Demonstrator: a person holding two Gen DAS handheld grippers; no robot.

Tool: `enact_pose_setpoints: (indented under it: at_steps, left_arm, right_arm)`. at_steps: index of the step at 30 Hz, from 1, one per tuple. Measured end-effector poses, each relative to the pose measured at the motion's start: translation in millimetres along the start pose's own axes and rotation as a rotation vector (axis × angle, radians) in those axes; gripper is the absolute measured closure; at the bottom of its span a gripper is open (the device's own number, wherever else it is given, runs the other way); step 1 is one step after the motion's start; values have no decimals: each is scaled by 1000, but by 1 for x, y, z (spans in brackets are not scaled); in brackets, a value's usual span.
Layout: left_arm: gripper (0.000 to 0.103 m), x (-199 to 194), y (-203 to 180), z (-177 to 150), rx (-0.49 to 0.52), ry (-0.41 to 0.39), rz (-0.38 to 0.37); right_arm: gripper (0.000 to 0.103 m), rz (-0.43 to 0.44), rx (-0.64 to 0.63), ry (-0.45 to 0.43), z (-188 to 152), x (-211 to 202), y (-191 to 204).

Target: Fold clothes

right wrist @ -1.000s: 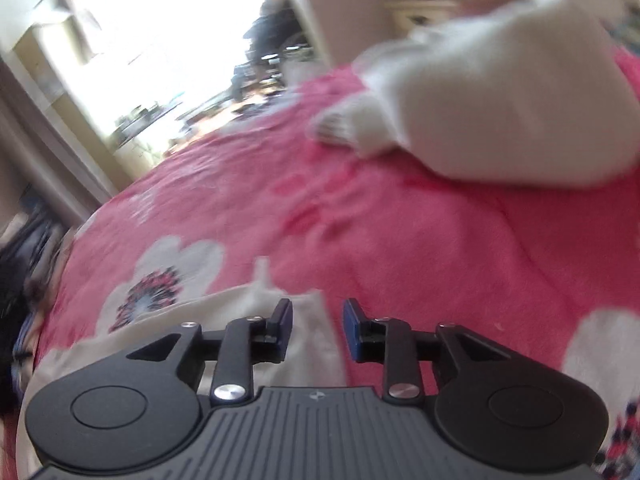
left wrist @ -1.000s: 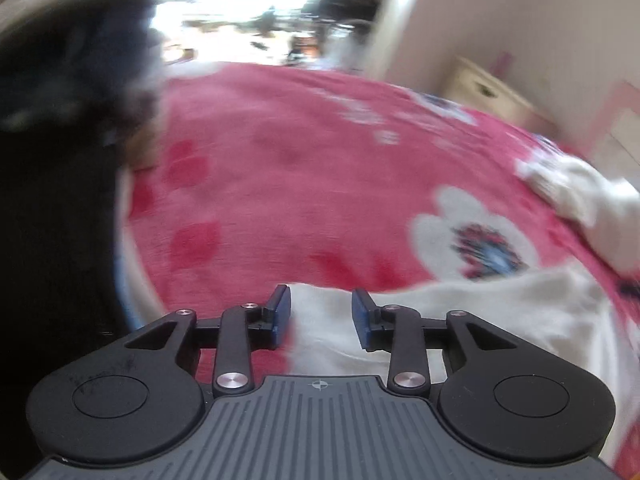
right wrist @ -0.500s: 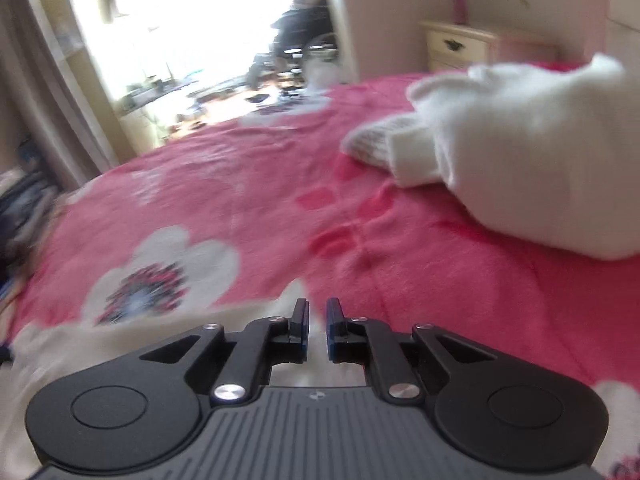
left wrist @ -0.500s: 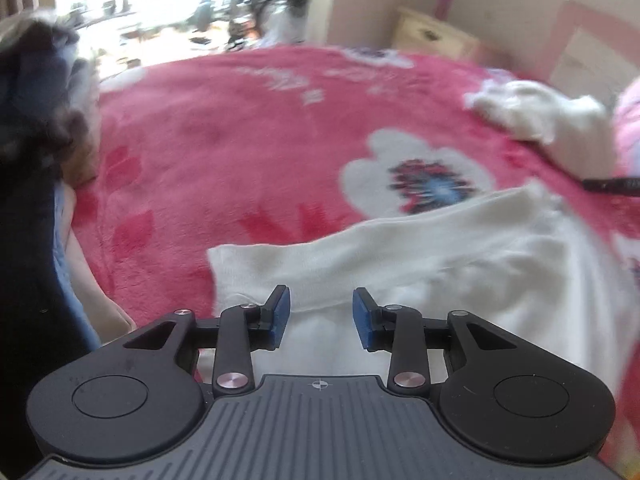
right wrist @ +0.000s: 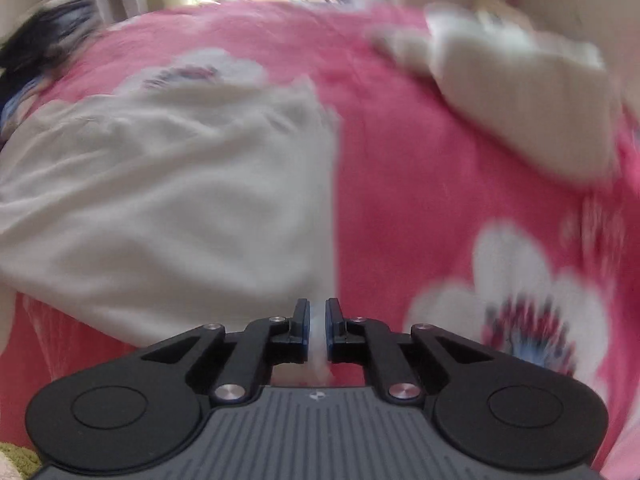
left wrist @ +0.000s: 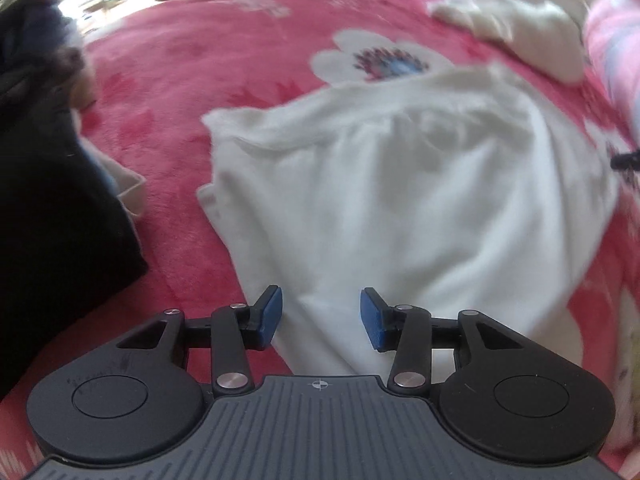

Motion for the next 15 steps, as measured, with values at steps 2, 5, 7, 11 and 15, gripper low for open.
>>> enact_pose_setpoints:
  at_steps: [2, 5, 7, 11, 15]
  left_arm:
    - [60, 4, -3, 6, -12, -11, -14]
    - [60, 11, -7, 5, 12, -2, 7]
    - [60, 12, -3, 0, 14, 10, 39]
    - [60, 7, 7, -8, -28, 1, 63]
    - [59, 5, 15, -12, -65, -19, 53]
  right_arm:
    - [94, 80, -65, -97, 26, -10, 40]
    - [94, 247, -217, -202, 45, -8, 115]
    - [96, 344, -314, -186, 37, 5, 154]
    - [98, 296, -243, -160, 13, 31, 113]
    - [98, 58, 54, -30, -4, 39, 0]
Point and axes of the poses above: each gripper's, at about its wrist camera, not at the fingertips, and x roughly the way its jaws point, y to its left, z to its top, the point moved 6 cm from there along x, roughly the way its jaws point, and after that the axes turned 12 degrees about -z, right-handed, at the moved point
